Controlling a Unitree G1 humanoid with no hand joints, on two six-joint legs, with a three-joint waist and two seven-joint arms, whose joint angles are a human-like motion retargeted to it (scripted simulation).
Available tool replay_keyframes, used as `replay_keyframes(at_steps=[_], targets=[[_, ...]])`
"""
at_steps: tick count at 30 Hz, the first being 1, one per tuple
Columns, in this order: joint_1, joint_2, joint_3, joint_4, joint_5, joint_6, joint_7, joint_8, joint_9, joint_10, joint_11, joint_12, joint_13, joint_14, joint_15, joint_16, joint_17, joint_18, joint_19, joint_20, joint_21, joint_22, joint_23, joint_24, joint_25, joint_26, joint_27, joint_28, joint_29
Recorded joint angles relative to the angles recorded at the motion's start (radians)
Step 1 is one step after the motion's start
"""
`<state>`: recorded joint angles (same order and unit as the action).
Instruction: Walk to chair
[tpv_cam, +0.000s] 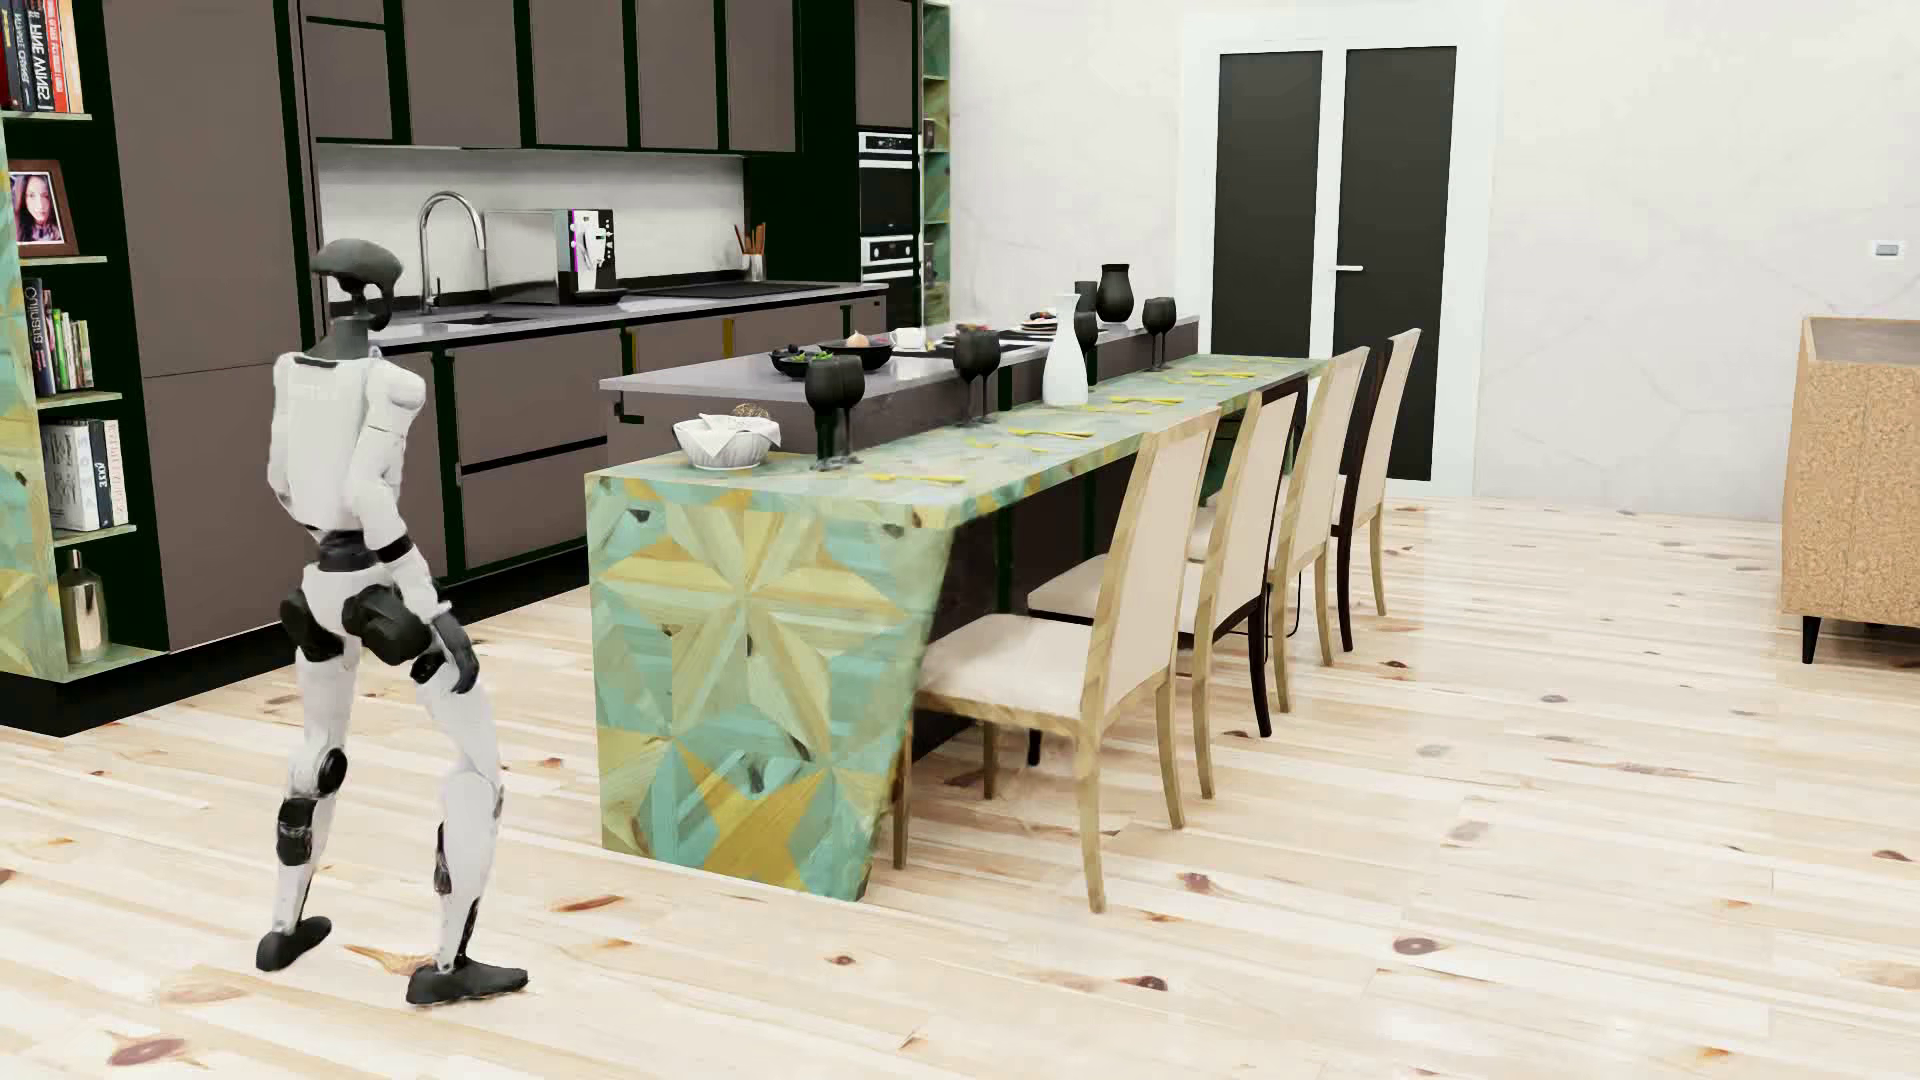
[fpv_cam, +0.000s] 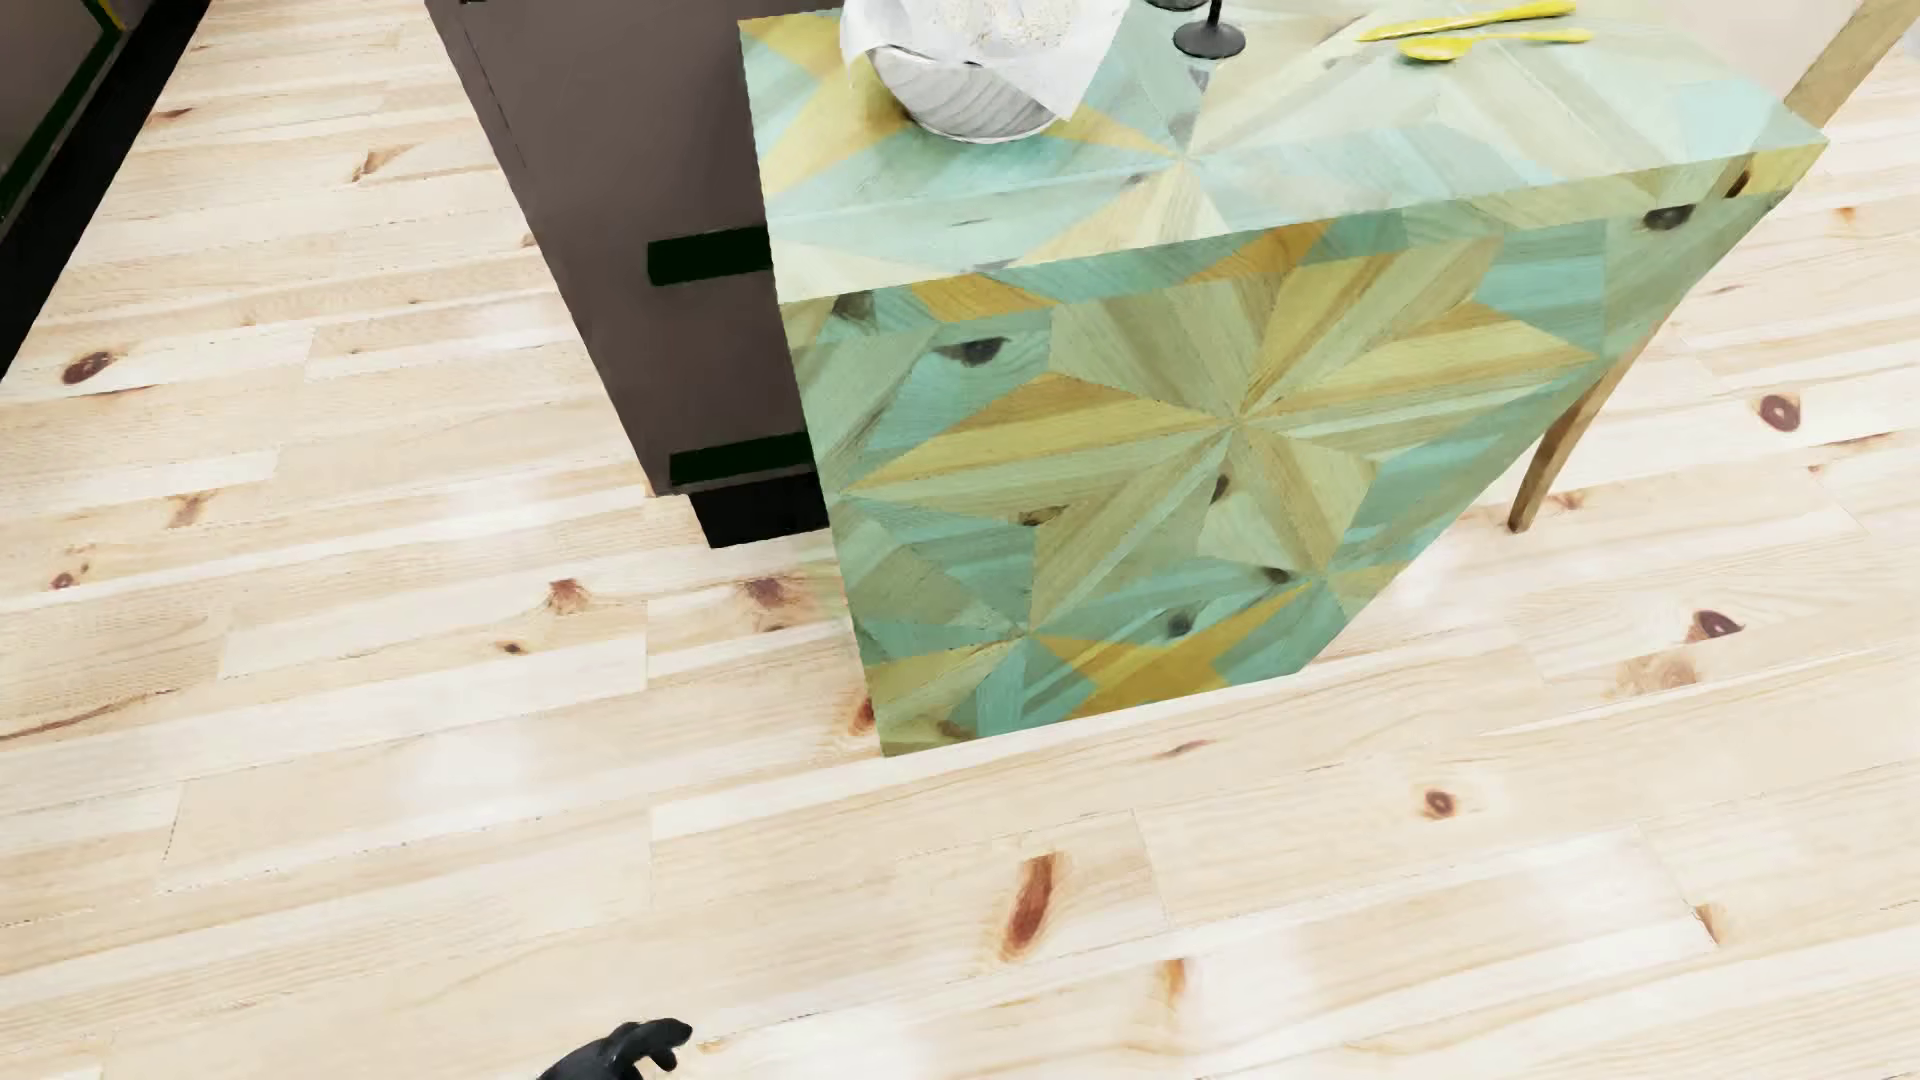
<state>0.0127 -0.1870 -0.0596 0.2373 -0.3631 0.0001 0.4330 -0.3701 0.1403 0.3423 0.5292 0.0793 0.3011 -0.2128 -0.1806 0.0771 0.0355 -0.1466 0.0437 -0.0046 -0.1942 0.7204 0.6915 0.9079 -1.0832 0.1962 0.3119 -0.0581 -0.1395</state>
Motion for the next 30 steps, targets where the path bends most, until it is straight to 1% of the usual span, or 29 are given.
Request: replay_keyframes(at_steps=[1, 2, 3, 4, 5, 6, 7, 8, 9, 10, 11, 12, 13, 14, 15, 16, 17, 18, 19, 20, 22, 23, 24, 25, 26, 27, 28, 29, 30], targets=[[0.012, 0.03, 0.001, 0.015, -0.039, -0.001, 0.015, -0.11, -0.004, 0.004, -0.024, 0.006, -0.001, 0.001, 0.018, 0.002, 0.002, -0.019, -0.013, -0.001, -0.01, -0.013, 0.004, -0.009, -0.006, 0.005, 0.007, 0.004, -0.009], [0.023, 0.054, -0.001, 0.036, -0.051, -0.001, 0.026, -0.176, -0.007, 0.01, -0.036, 0.017, -0.007, 0.003, 0.053, 0.009, 0.007, -0.044, 0.009, 0.002, -0.019, -0.029, 0.011, -0.022, -0.009, 0.005, 0.012, 0.006, -0.017], [0.033, 0.061, -0.006, 0.064, -0.035, -0.001, 0.033, -0.177, -0.009, 0.021, -0.03, 0.033, -0.016, 0.008, 0.05, 0.018, 0.014, -0.072, 0.065, 0.004, -0.028, -0.045, 0.018, -0.034, -0.006, 0.004, 0.018, 0.018, -0.03], [0.041, 0.064, -0.01, 0.1, -0.003, 0.002, 0.03, -0.17, -0.008, 0.032, -0.017, 0.052, -0.032, 0.021, 0.025, 0.034, 0.019, -0.093, 0.065, 0.006, -0.025, -0.059, 0.032, -0.043, -0.007, 0.002, 0.015, 0.026, -0.032], [0.039, 0.068, -0.013, 0.145, 0.036, 0.008, 0.022, -0.174, -0.007, 0.057, -0.001, 0.078, -0.049, 0.051, -0.003, 0.046, 0.019, -0.102, 0.045, 0.01, -0.016, -0.072, 0.052, -0.049, -0.01, 0.005, 0.008, 0.033, -0.022], [0.021, 0.079, -0.013, 0.208, 0.086, 0.017, 0.007, -0.179, -0.004, 0.119, -0.001, 0.099, -0.076, 0.098, -0.023, 0.062, 0.022, -0.098, 0.022, 0.008, -0.003, -0.077, 0.074, -0.056, -0.016, 0.007, 0.0, 0.03, -0.01], [-0.021, 0.093, -0.01, 0.274, 0.144, 0.029, -0.01, -0.179, -0.001, 0.21, -0.018, 0.121, -0.104, 0.156, -0.036, 0.078, 0.017, -0.024, -0.001, 0.006, 0.021, -0.078, 0.09, -0.058, -0.038, 0.011, -0.007, 0.023, 0.0], [-0.064, 0.111, -0.007, 0.349, 0.204, 0.045, 0.004, -0.172, 0.002, 0.309, -0.043, 0.15, -0.132, 0.198, -0.044, 0.08, 0.012, 0.171, -0.023, 0.0, 0.039, -0.079, 0.109, -0.058, -0.061, 0.021, -0.02, 0.018, -0.007], [-0.108, 0.132, 0.001, 0.394, 0.26, 0.061, 0.011, -0.158, 0.006, 0.408, -0.076, 0.177, -0.161, 0.179, -0.048, 0.077, 0.004, 0.263, -0.044, -0.005, 0.049, -0.078, 0.115, -0.055, -0.07, 0.028, -0.035, 0.01, -0.009], [-0.173, 0.151, 0.016, 0.386, 0.307, 0.076, -0.039, -0.129, 0.011, 0.521, -0.102, 0.209, -0.197, 0.132, -0.051, 0.067, -0.004, 0.29, -0.063, -0.008, 0.058, -0.082, 0.112, -0.05, -0.067, 0.033, -0.045, 0.003, 0.005], [-0.249, 0.169, 0.035, 0.341, 0.347, 0.086, -0.111, -0.089, 0.015, 0.637, -0.126, 0.238, -0.231, 0.111, -0.052, 0.047, -0.018, 0.287, -0.08, -0.002, 0.075, -0.085, 0.105, -0.051, -0.065, 0.037, -0.062, -0.001, 0.033], [-0.323, 0.185, 0.052, 0.28, 0.383, 0.094, -0.169, -0.044, 0.018, 0.737, -0.144, 0.268, -0.265, 0.096, -0.054, 0.023, -0.036, 0.272, -0.095, 0.007, 0.104, -0.087, 0.098, -0.055, -0.07, 0.038, -0.081, 0.002, 0.062], [-0.388, 0.199, 0.067, 0.224, 0.416, 0.099, -0.193, 0.003, 0.019, 0.808, -0.159, 0.292, -0.298, 0.096, -0.057, -0.001, -0.058, 0.261, -0.11, 0.017, 0.144, -0.081, 0.088, -0.057, -0.084, 0.04, -0.1, 0.005, 0.093], [-0.441, 0.214, 0.08, 0.181, 0.448, 0.103, -0.187, 0.05, 0.02, 0.845, -0.178, 0.313, -0.333, 0.097, -0.059, -0.024, -0.077, 0.248, -0.124, 0.02, 0.192, -0.074, 0.077, -0.06, -0.104, 0.04, -0.118, 0.0, 0.122], [-0.489, 0.231, 0.091, 0.136, 0.481, 0.106, -0.176, 0.101, 0.02, 0.857, -0.197, 0.332, -0.366, 0.101, -0.06, -0.038, -0.09, 0.254, -0.14, 0.01, 0.237, -0.067, 0.064, -0.051, -0.119, 0.035, -0.134, -0.006, 0.143], [-0.536, 0.254, 0.101, 0.072, 0.512, 0.108, -0.181, 0.151, 0.019, 0.842, -0.217, 0.345, -0.394, 0.108, -0.061, -0.044, -0.098, 0.25, -0.154, -0.011, 0.285, -0.056, 0.049, -0.036, -0.135, 0.029, -0.147, -0.02, 0.16], [-0.58, 0.28, 0.108, -0.014, 0.54, 0.108, -0.205, 0.198, 0.019, 0.798, -0.24, 0.354, -0.414, 0.12, -0.061, -0.046, -0.1, 0.239, -0.168, -0.032, 0.324, -0.048, 0.028, -0.024, -0.138, 0.021, -0.161, -0.041, 0.171], [-0.609, 0.305, 0.111, -0.094, 0.567, 0.108, -0.222, 0.242, 0.017, 0.724, -0.259, 0.361, -0.427, 0.125, -0.062, -0.041, -0.096, 0.22, -0.184, -0.053, 0.356, -0.045, 0.006, -0.009, -0.129, 0.011, -0.174, -0.063, 0.178], [-0.615, 0.328, 0.11, -0.148, 0.591, 0.109, -0.204, 0.283, 0.015, 0.608, -0.276, 0.365, -0.437, 0.14, -0.062, -0.038, -0.092, 0.202, -0.198, -0.062, 0.389, -0.048, -0.015, -0.001, -0.119, 0.002, -0.187, -0.079, 0.186], [-0.604, 0.346, 0.108, -0.184, 0.612, 0.109, -0.163, 0.322, 0.011, 0.459, -0.286, 0.368, -0.443, 0.152, -0.065, -0.037, -0.087, 0.177, -0.212, -0.057, 0.421, -0.056, -0.034, 0.0, -0.107, -0.002, -0.197, -0.085, 0.192], [-0.541, 0.386, 0.102, -0.244, 0.655, 0.108, -0.083, 0.398, 0.004, 0.122, -0.291, 0.376, -0.442, 0.164, -0.069, -0.033, -0.079, 0.126, -0.239, -0.022, 0.483, -0.079, -0.059, -0.012, -0.079, 0.003, -0.218, -0.063, 0.21], [-0.498, 0.409, 0.1, -0.262, 0.673, 0.106, -0.056, 0.432, 0.002, -0.004, -0.282, 0.378, -0.433, 0.162, -0.066, -0.031, -0.078, 0.13, -0.25, -0.002, 0.51, -0.089, -0.062, -0.019, -0.069, 0.01, -0.224, -0.048, 0.222], [-0.459, 0.439, 0.099, -0.272, 0.69, 0.101, -0.055, 0.46, 0.0, -0.058, -0.261, 0.378, -0.42, 0.152, -0.056, -0.027, -0.079, 0.148, -0.262, 0.02, 0.532, -0.095, -0.059, -0.028, -0.062, 0.018, -0.224, -0.033, 0.231], [-0.439, 0.468, 0.1, -0.279, 0.698, 0.093, -0.087, 0.484, -0.002, -0.054, -0.243, 0.372, -0.4, 0.174, -0.032, -0.022, -0.083, 0.265, -0.268, 0.041, 0.544, -0.096, -0.05, -0.034, -0.063, 0.027, -0.216, -0.025, 0.235], [-0.424, 0.493, 0.1, -0.266, 0.703, 0.081, -0.088, 0.497, -0.004, -0.018, -0.214, 0.361, -0.372, 0.229, 0.006, -0.019, -0.088, 0.363, -0.269, 0.062, 0.541, -0.095, -0.034, -0.039, -0.069, 0.038, -0.191, -0.013, 0.233], [-0.435, 0.499, 0.102, -0.243, 0.705, 0.063, -0.086, 0.497, -0.004, 0.072, -0.154, 0.346, -0.334, 0.208, 0.052, -0.015, -0.088, 0.392, -0.259, 0.088, 0.521, -0.091, -0.016, -0.043, -0.073, 0.049, -0.156, 0.0, 0.213], [-0.438, 0.482, 0.104, -0.22, 0.705, 0.043, -0.081, 0.492, -0.003, 0.161, -0.06, 0.328, -0.288, 0.149, 0.124, -0.015, -0.078, 0.388, -0.215, 0.118, 0.481, -0.085, 0.009, -0.05, -0.061, 0.062, -0.107, 0.015, 0.186], [-0.415, 0.443, 0.107, -0.199, 0.704, 0.026, -0.067, 0.484, -0.004, 0.206, 0.078, 0.31, -0.248, 0.096, 0.191, -0.02, -0.07, 0.374, -0.069, 0.148, 0.444, -0.08, 0.044, -0.06, -0.039, 0.072, -0.069, 0.03, 0.17], [-0.374, 0.381, 0.114, -0.18, 0.678, 0.014, -0.047, 0.436, -0.006, 0.216, 0.232, 0.29, -0.22, 0.059, 0.275, -0.028, -0.076, 0.356, 0.18, 0.175, 0.413, -0.072, 0.085, -0.072, -0.018, 0.071, -0.037, 0.047, 0.178]])
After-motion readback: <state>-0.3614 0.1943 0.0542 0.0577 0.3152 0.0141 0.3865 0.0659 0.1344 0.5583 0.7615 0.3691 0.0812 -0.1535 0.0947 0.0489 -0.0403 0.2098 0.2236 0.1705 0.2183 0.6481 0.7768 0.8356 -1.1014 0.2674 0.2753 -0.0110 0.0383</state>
